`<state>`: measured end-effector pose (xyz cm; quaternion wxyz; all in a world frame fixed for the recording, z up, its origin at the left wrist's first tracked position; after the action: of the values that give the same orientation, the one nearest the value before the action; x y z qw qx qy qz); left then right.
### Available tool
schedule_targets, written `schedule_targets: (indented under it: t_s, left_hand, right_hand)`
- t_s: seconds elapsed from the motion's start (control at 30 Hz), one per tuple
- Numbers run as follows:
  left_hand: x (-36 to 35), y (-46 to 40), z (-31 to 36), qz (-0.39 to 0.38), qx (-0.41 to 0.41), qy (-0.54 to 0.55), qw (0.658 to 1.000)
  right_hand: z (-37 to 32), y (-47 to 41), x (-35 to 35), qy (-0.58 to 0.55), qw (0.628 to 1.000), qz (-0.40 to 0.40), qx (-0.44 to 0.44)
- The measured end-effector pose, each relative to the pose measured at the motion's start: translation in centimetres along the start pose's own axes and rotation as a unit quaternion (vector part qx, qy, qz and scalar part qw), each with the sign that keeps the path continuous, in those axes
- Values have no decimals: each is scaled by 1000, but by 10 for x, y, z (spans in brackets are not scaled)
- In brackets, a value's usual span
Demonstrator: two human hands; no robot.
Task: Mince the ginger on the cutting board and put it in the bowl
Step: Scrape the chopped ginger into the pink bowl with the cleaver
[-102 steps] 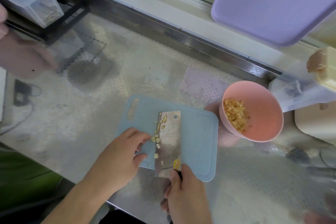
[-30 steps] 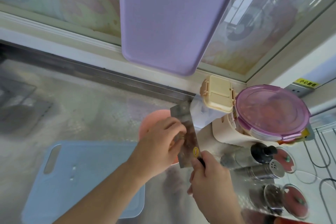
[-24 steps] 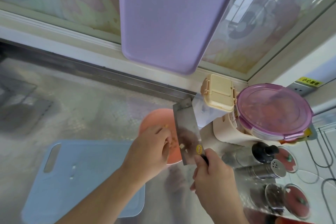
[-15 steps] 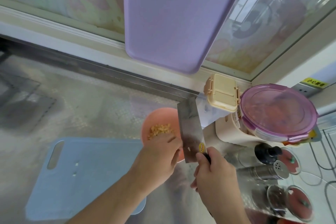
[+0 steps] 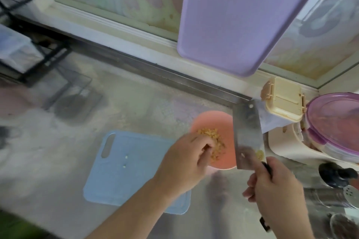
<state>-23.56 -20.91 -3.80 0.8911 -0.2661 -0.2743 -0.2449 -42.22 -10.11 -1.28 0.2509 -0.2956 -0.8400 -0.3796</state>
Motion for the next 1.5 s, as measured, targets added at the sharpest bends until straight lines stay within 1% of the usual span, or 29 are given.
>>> schedule_targets:
  t_s: [0.1,0.17,0.23,0.3,0.37,0.4,0.47,0.5,0.63,0.73,0.8,0.97,1.33,1.4,1.5]
  left_hand:
    - [50,28,-28,102,99,2,990]
    - [82,56,-51,175,167,-7,970]
    - [106,91,-77,225,234,-29,945]
    - [118,126,-102,229,294,-61,926]
    - [116,155,-121,183,341,-84,918]
    - [112,164,-127,154,350,-92,919]
    - [104,174,-133,102,343,-105,928]
    - [102,176,-135,89,334,-107,932]
    - [100,177,-141,80,291,-115,946]
    - [98,179,-146,84,270,-110,953]
    - [96,179,-147,86,262,-112,955]
    - [95,177,-145,104,256,-111,955]
    - [100,171,-137,119,226,-82,963]
    - [103,173,-133,141,238,-56,959]
    - [108,178,-132,198,275,11,941]
  right_hand:
    - [-6,13,-19,-22,999,-42,22]
    - [-9,25,-37,-49,995,-87,31]
    - [-11,40,-63,-70,987,-140,40]
    - [-6,54,-96,-78,976,-199,33]
    - [5,63,-134,-73,966,-248,15]
    - [13,65,-152,-67,962,-265,4]
    - [26,67,-185,-50,958,-282,-20]
    - [31,67,-198,-40,957,-285,-28]
    - [42,69,-227,1,961,-274,-30]
    - [45,72,-238,20,966,-257,-18]
    - [46,78,-243,26,965,-260,-18]
    - [50,93,-254,27,960,-276,-36]
    - [58,102,-263,-31,947,-316,-53]
    - [61,101,-263,-55,940,-331,-64]
    - [58,103,-260,-104,920,-368,-83]
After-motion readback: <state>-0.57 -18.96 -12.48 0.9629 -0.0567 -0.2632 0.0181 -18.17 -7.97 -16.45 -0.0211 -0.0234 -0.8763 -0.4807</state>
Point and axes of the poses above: each hand's wrist, its own y-axis away from the middle knuckle, its own x-axis out of the back of the hand, z = x × y, the point moved 8 cm from there along -y, towards the middle knuckle, and after that the axes turned 13 degrees about -x, right-handed, at the moved point
